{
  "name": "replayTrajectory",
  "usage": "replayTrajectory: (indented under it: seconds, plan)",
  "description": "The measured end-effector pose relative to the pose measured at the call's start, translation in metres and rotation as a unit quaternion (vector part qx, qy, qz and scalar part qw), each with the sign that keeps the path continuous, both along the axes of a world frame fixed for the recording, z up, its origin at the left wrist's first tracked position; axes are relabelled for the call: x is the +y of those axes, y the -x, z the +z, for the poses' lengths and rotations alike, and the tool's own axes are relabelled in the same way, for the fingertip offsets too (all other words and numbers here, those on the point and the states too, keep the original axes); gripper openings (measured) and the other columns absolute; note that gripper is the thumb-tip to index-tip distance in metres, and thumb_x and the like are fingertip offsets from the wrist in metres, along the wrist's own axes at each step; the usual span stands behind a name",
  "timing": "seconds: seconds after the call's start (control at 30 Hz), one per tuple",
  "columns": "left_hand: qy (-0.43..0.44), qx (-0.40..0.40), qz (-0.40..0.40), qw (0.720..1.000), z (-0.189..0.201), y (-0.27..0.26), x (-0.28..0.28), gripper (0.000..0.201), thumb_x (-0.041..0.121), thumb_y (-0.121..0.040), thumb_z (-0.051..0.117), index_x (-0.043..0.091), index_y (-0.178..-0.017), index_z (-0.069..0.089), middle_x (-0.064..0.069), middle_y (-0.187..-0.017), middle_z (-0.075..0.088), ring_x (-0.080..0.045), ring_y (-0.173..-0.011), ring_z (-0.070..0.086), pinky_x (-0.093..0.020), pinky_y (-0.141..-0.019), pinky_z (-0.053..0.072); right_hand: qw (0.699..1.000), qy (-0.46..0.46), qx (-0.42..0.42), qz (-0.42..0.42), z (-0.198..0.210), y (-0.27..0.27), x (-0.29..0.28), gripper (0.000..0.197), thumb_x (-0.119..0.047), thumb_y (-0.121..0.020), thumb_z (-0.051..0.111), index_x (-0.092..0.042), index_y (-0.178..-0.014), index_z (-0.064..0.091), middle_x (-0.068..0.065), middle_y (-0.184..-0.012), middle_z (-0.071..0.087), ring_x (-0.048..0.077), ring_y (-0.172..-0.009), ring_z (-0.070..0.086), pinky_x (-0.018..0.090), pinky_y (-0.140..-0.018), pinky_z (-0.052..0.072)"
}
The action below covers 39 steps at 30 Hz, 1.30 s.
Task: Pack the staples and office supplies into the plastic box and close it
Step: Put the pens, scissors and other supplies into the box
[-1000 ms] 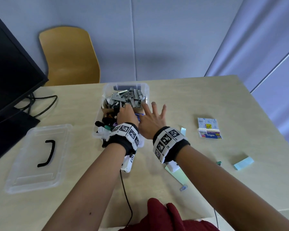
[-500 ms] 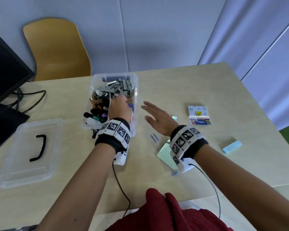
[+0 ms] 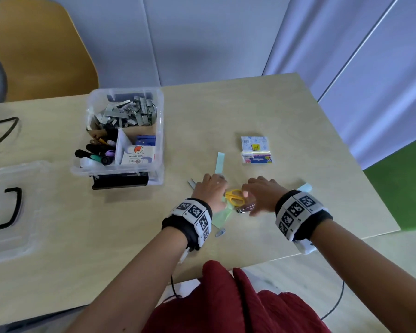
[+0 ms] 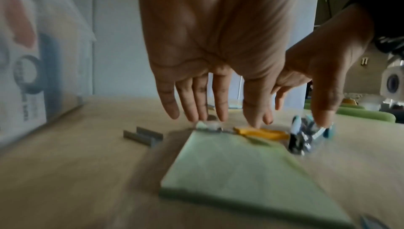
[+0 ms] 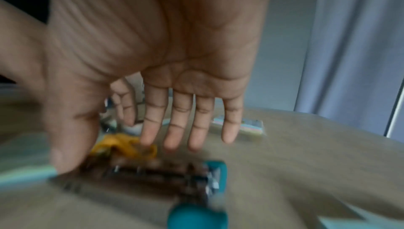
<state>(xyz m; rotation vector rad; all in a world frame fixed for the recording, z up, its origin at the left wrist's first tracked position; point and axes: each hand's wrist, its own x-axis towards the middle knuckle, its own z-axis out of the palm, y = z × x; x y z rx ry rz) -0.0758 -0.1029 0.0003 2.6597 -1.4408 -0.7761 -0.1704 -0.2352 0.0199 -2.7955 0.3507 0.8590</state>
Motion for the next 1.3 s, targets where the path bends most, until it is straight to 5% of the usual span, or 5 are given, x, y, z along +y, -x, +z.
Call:
replayTrajectory:
  seconds: [0.4,0.7,0.9,1.17,1.3]
  plan:
    - [0.080,-0.059,0.078,0.992,-0.013,0.000,0.011,0.037,0.019,-0.092,0.055,0.007,-0.125,0.045,-0.009,-0.125,0.038,-0.026,-0.114,0.042,-0.035,-0.085,0.042,0.984,-0.102,-0.136,-0.057,0.007,-0.017,-0.002,0.013,-0.015,-0.078,0.067,-0.010,-0.089,0.061,0.003,-0.092,0.064,0.022,-0.089,0.058,0.029,-0.077,0.042]
    - [0.264,0.089,0.320,0.906,0.039,-0.027,0.046,0.016,-0.007,-0.089,0.039,0.006,-0.099,0.039,-0.015,-0.093,0.045,-0.032,-0.094,0.050,-0.021,-0.066,0.030,0.858,-0.293,-0.377,-0.189,0.092,-0.094,0.028,0.019,-0.009,-0.077,0.070,-0.010,-0.089,0.056,0.001,-0.082,0.063,0.018,-0.075,0.061,0.028,-0.076,0.045]
    - [0.302,0.112,0.391,0.862,0.085,-0.041,0.065,0.008,0.000,-0.095,0.032,0.005,-0.100,0.036,-0.017,-0.079,0.045,-0.038,-0.093,0.052,-0.024,-0.059,0.023,0.783,-0.385,-0.431,-0.230,0.109,-0.139,0.050,0.023,0.000,-0.082,0.063,-0.015,-0.080,0.045,-0.003,-0.074,0.056,0.027,-0.070,0.060,0.054,-0.083,0.051]
    - [0.357,0.061,0.512,0.779,0.117,-0.099,0.096,0.024,-0.002,-0.094,0.030,0.002,-0.116,0.040,-0.024,-0.108,0.053,-0.033,-0.092,0.050,-0.019,-0.061,0.028,0.828,-0.294,-0.450,-0.160,0.096,-0.179,0.082,0.019,-0.008,-0.083,0.065,-0.006,-0.096,0.050,-0.002,-0.076,0.056,0.019,-0.067,0.055,0.017,-0.065,0.040]
    - [0.366,0.052,0.533,0.761,0.116,-0.115,0.102,0.037,-0.001,-0.093,0.032,0.002,-0.129,0.038,-0.022,-0.110,0.053,-0.025,-0.082,0.043,-0.027,-0.067,0.031,0.864,-0.241,-0.435,-0.079,0.083,-0.185,0.094,0.024,-0.005,-0.085,0.060,0.004,-0.103,0.048,0.010,-0.083,0.061,0.026,-0.073,0.057,0.022,-0.060,0.032]
